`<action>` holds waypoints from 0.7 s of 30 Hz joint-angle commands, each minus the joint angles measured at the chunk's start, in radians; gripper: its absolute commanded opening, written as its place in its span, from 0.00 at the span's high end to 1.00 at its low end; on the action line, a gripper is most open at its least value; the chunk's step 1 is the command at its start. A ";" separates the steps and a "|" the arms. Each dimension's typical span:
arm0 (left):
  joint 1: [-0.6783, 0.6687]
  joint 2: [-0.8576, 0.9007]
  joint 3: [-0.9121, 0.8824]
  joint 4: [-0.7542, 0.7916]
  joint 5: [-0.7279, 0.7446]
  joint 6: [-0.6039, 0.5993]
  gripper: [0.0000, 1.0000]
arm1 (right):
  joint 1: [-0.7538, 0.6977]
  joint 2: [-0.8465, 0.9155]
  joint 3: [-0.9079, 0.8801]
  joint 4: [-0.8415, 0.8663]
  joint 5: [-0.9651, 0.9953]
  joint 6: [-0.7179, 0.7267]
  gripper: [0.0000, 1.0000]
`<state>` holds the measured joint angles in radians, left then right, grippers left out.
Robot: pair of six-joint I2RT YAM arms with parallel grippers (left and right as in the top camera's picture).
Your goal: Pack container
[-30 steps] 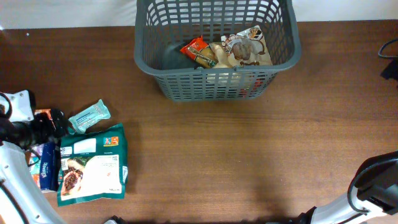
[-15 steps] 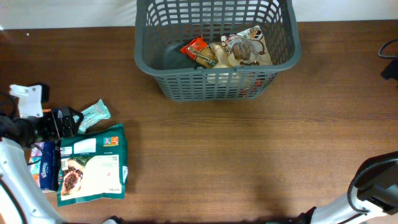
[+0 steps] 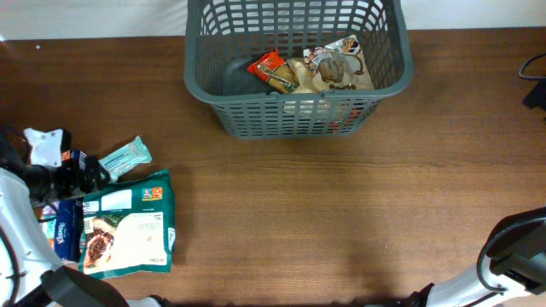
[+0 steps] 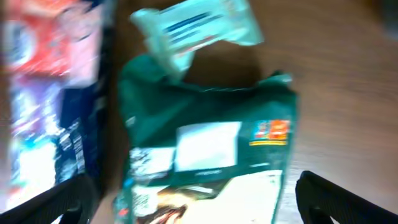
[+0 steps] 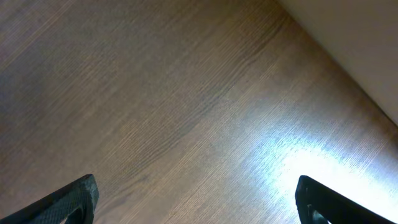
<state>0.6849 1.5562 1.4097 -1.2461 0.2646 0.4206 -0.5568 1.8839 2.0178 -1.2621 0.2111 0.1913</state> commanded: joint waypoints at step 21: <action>0.058 0.018 -0.199 0.049 -0.111 -0.137 0.01 | 0.001 -0.012 -0.002 0.003 -0.002 0.007 0.01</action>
<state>0.7364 1.5658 1.2224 -1.2095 0.1558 0.3042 -0.5568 1.8839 2.0178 -1.2625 0.2108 0.1909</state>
